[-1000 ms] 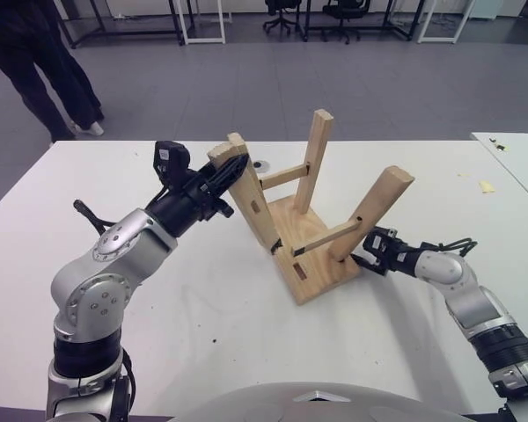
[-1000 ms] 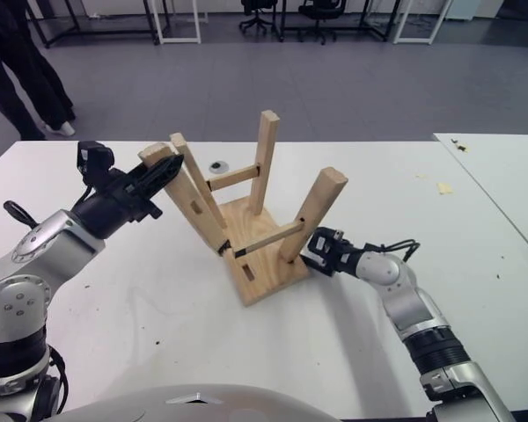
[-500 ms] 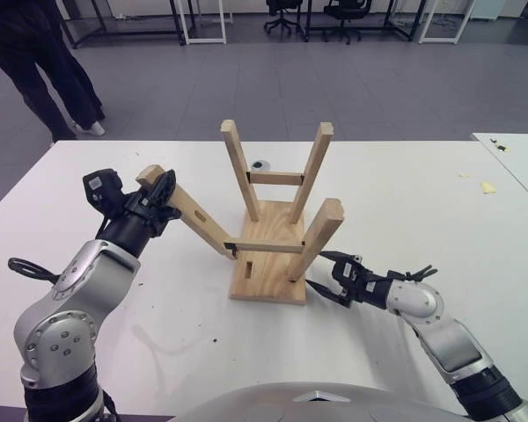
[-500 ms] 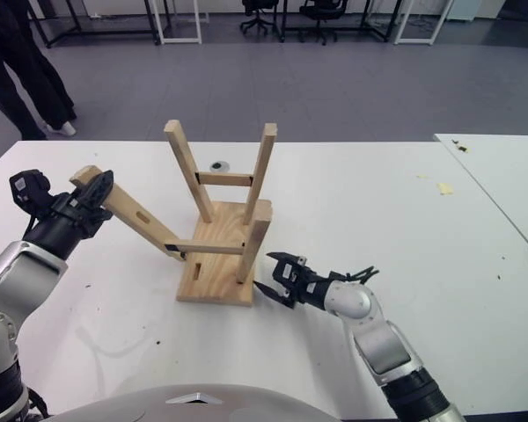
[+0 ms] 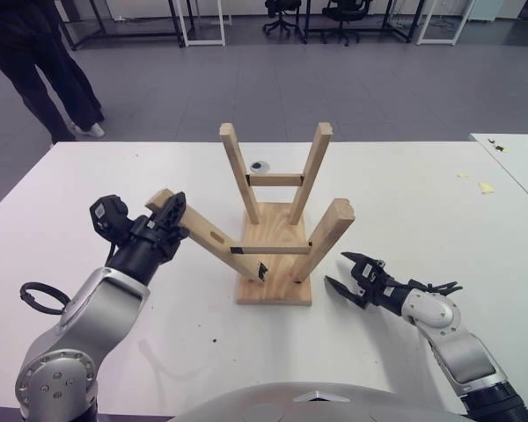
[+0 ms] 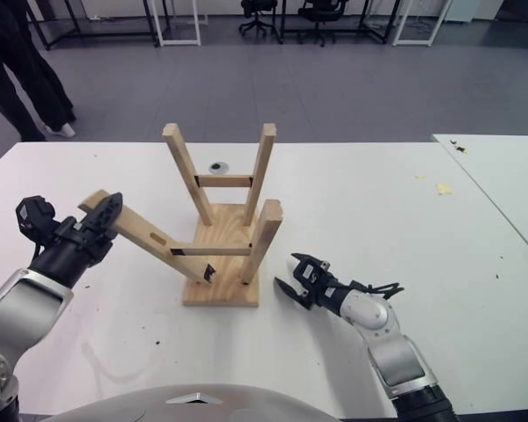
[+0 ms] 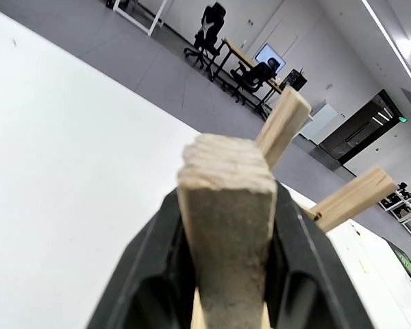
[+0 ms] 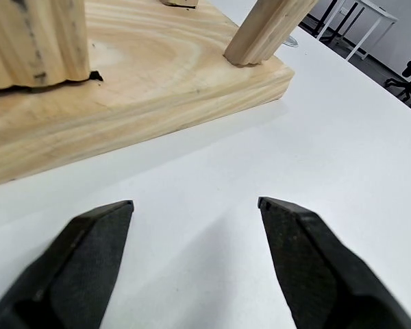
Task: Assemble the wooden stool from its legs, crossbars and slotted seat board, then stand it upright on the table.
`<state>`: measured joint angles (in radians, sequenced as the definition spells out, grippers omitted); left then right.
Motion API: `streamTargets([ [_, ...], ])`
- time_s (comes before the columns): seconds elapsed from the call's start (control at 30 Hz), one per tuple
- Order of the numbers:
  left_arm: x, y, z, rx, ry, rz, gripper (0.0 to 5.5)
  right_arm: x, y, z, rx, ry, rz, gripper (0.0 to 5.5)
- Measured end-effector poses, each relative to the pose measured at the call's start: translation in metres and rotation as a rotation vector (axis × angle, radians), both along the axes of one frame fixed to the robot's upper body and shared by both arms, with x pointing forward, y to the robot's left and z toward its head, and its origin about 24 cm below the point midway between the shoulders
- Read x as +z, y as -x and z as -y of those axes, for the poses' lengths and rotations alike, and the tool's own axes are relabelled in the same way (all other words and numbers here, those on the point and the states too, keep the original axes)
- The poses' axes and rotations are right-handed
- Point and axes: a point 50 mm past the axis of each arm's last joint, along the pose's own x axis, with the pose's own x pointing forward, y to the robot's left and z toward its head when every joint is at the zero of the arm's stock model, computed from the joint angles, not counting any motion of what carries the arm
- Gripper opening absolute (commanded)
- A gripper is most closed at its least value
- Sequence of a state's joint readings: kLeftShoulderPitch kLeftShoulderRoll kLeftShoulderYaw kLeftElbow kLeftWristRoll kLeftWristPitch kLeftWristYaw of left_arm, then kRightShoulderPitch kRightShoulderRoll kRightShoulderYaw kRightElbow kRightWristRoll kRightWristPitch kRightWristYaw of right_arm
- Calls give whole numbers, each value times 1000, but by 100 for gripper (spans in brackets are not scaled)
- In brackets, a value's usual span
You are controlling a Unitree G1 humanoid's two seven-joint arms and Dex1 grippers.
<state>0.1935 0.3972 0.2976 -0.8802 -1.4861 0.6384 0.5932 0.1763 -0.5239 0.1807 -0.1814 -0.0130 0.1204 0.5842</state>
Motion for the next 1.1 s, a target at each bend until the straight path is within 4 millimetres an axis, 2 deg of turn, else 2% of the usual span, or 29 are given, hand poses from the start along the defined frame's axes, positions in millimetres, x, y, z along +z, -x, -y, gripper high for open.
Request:
streamTargets([
  [0.17, 4, 3, -5, 52, -72, 27, 103, -1, 2, 4, -27, 5, 7, 341],
  [0.33, 5, 3, -8, 100, -140, 48, 103, 0, 3, -4, -29, -5, 25, 341],
  [0.47, 3, 5, 3, 79, -205, 81, 103, 6, 2, -8, -34, -3, 42, 341],
  [0.57, 1, 8, 19, 41, -308, 135, 103, 14, 2, -15, 3, -12, 47, 341],
  [0.63, 0, 13, 25, 38, -355, 150, 103, 27, -4, -15, 10, -14, 77, 341],
  [0.7, -2, 14, 31, 52, -385, 164, 103, 54, -16, -11, -9, -75, 142, 341],
  [0.77, -4, 16, 33, 85, -376, 171, 103, 90, -27, -1, -56, -170, 225, 341],
  [0.87, -6, 17, 36, 131, -376, 179, 103, 114, -33, 21, -87, -190, 243, 341],
  [1.1, -8, 6, 61, 63, -533, 266, 103, 135, -42, 12, -39, -224, 280, 341],
])
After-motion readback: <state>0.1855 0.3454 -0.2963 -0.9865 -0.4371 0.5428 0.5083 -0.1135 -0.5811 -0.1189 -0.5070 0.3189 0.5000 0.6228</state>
